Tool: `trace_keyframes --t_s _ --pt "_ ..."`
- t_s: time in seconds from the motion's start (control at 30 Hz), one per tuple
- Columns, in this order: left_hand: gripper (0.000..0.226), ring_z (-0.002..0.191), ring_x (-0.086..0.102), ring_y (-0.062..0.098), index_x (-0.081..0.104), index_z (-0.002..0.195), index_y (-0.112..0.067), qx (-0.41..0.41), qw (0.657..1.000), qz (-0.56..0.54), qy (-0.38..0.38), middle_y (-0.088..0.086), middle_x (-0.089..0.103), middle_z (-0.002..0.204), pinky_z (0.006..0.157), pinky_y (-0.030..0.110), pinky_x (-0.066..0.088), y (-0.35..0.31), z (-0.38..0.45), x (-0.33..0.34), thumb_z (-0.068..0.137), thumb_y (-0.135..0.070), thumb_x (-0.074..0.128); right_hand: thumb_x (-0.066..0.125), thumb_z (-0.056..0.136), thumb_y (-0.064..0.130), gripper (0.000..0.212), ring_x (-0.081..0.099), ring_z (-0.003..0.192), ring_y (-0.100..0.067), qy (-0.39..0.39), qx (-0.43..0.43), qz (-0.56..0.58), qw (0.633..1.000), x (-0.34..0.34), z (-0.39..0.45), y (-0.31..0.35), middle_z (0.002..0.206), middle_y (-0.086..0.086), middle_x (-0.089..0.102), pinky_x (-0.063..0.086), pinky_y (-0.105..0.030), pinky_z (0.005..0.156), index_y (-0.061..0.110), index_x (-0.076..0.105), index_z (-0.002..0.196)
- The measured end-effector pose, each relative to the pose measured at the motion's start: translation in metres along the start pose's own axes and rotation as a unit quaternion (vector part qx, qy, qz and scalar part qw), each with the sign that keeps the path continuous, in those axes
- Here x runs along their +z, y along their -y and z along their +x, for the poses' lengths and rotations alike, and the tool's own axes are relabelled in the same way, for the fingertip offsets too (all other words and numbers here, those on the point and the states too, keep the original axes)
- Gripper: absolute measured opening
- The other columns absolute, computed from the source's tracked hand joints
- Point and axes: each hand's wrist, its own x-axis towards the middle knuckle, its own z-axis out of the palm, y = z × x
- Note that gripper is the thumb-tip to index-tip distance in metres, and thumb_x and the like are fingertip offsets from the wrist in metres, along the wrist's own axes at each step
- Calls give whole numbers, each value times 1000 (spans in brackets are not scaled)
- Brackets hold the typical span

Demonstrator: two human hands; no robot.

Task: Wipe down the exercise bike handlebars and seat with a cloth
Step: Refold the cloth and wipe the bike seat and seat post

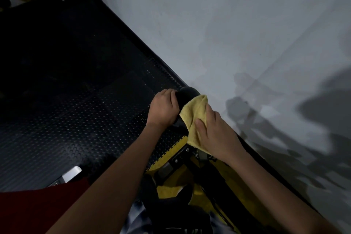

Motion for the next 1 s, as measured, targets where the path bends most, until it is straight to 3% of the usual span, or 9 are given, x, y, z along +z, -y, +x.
trace_keyframes --t_s 0.1,0.17,0.27,0.43,0.57,0.63,0.77,0.9,1.0 --pt "27 82 61 26 67 94 -2 9 1000 9 1 11 68 89 75 39 50 -4 0 -2 98 -8 41 1 97 67 87 55 88 -23 -8 7 2 1000 7 43 8 135 -20 49 36 -24 59 6 22 155" --pt "27 74 56 26 60 81 -3 2 1000 10 6 11 63 79 68 39 45 -7 -1 -3 99 -7 41 15 104 57 70 58 108 -35 -13 55 85 995 5 76 18 138 -21 49 40 -31 76 7 29 152" --pt "30 70 51 23 54 75 -7 -16 1000 2 7 7 56 74 63 33 35 -7 -2 -4 102 -10 41 27 107 49 57 54 121 -34 -10 79 156 984 3 98 27 138 -18 53 35 -34 86 10 38 148" --pt "28 82 59 23 67 93 -4 -16 1000 5 4 10 67 88 75 37 47 0 -1 0 101 -12 41 30 104 55 72 60 108 -30 -16 23 40 999 4 29 12 139 -18 50 44 -34 76 10 16 158" --pt "31 88 62 21 68 104 -6 -13 1000 5 -2 8 68 96 81 35 50 0 -1 1 102 -15 38 21 100 63 77 57 113 -17 17 -22 -2 1000 -12 -34 -8 141 -7 50 46 -25 83 15 12 161" --pt "31 87 62 20 68 103 -6 -14 1000 3 -6 7 68 94 80 34 50 -1 -1 0 102 -15 39 21 100 63 77 58 114 -17 19 -25 -2 1000 -12 -29 -9 142 -7 50 50 -28 86 15 15 160" --pt "30 82 60 23 67 96 -5 -22 1000 4 -2 9 67 89 77 37 48 -3 0 0 101 -13 40 25 104 55 71 63 99 -29 -9 21 41 999 4 34 9 134 -19 53 47 -35 72 6 21 155" --pt "31 68 50 21 50 73 -11 -26 1000 -1 -4 6 56 73 63 36 38 -5 -1 -2 102 -12 40 26 105 54 66 55 121 -39 -24 70 118 990 6 83 24 144 -21 48 45 -43 94 8 30 153" --pt "30 69 52 21 55 75 -7 -21 1000 -8 -3 7 58 74 63 37 40 -1 -1 0 101 -11 40 26 104 57 70 57 118 -36 -28 61 82 994 9 66 21 142 -19 48 45 -39 87 10 23 156"
